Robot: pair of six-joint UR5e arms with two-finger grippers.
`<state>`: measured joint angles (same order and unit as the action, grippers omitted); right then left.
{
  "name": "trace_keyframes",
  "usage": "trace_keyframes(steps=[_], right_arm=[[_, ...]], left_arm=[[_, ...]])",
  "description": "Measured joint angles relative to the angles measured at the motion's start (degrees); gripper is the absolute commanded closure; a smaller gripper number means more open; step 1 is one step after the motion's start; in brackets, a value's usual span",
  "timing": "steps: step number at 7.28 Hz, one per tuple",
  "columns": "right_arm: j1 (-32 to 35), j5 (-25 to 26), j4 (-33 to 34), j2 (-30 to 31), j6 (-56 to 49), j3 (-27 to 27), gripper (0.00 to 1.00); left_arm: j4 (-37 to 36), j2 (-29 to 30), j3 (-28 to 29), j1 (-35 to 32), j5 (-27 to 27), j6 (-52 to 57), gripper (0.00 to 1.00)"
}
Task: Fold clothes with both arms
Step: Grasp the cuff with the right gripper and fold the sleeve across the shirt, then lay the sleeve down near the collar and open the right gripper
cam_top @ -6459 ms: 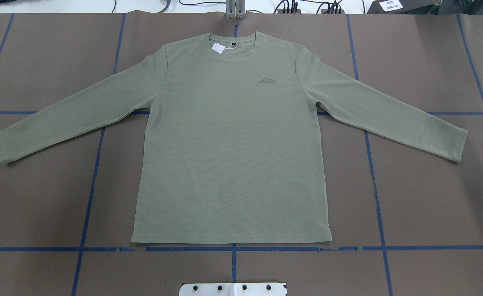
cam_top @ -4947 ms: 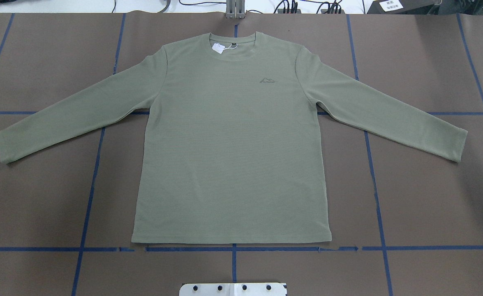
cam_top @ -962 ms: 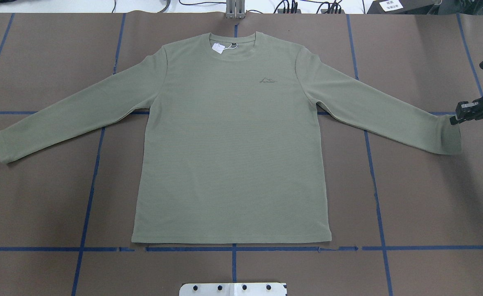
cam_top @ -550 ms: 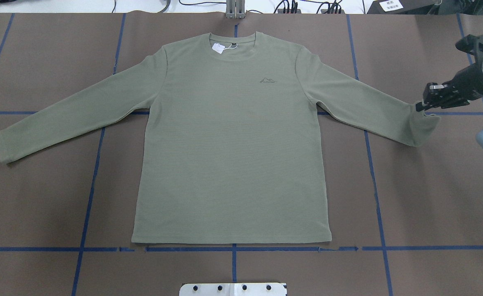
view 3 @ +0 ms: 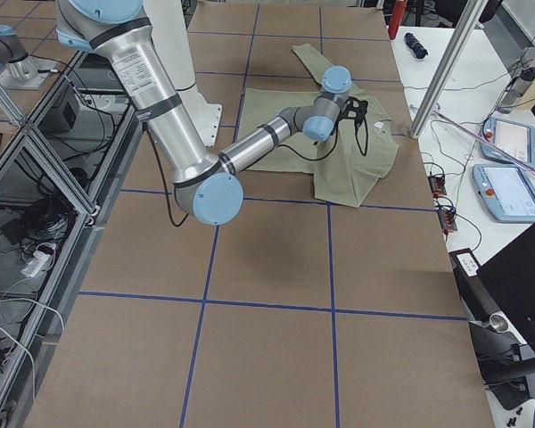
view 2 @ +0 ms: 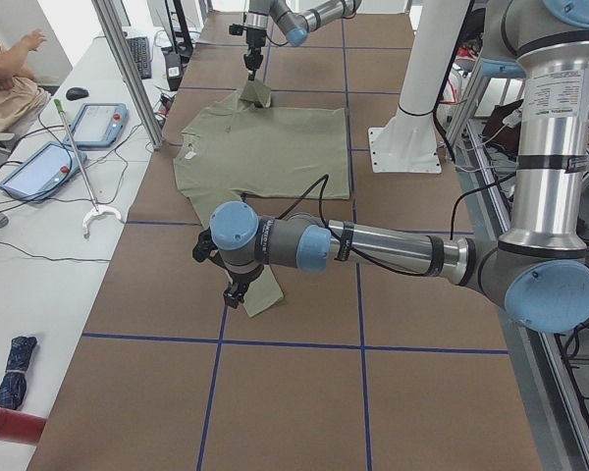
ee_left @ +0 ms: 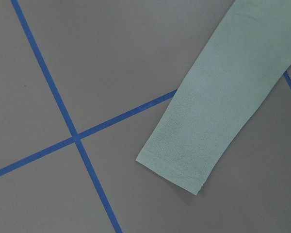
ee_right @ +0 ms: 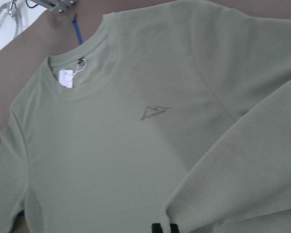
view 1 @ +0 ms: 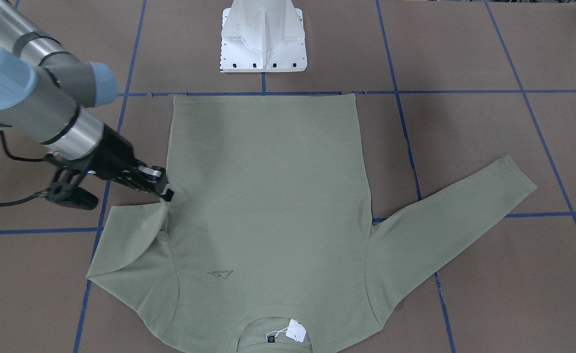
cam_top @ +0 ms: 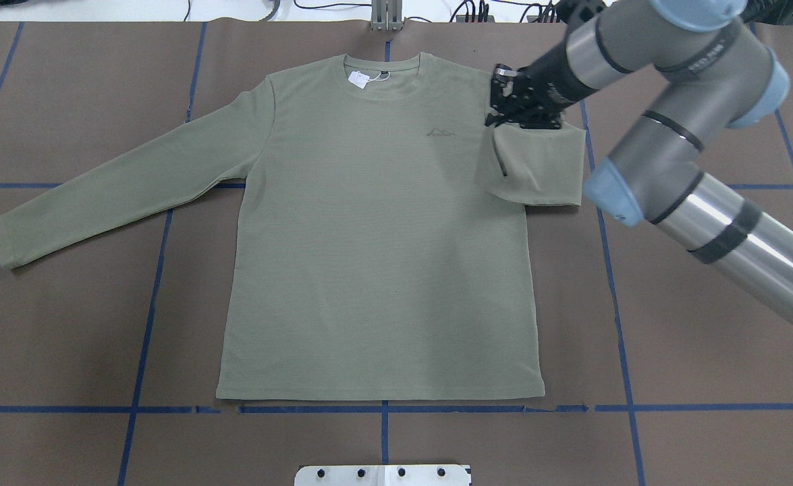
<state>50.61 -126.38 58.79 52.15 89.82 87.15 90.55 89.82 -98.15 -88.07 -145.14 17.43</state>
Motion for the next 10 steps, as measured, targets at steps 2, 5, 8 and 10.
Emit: trace_keyframes(steps=[2, 5, 8, 10], right_arm=[[-7.8, 10.6, -0.1, -15.2, 5.4, -11.6, 1.0], [-17.3, 22.2, -2.4, -28.0, 7.3, -25.2, 1.0], [-19.5, 26.7, -5.9, -32.1, 7.4, -32.5, 1.0], [-19.6, 29.5, -6.4, -34.9, 7.4, -36.9, 0.65]], left_arm=[[-0.1, -0.2, 0.0, -0.1, -1.7, -0.3, 0.0], [0.0, -0.4, -0.1, -0.3, -2.1, -2.1, 0.0], [0.6, -0.3, -0.2, -0.3, -1.7, -2.3, 0.0], [0.7, -0.2, -0.2, -0.4, -1.6, -2.3, 0.0]])
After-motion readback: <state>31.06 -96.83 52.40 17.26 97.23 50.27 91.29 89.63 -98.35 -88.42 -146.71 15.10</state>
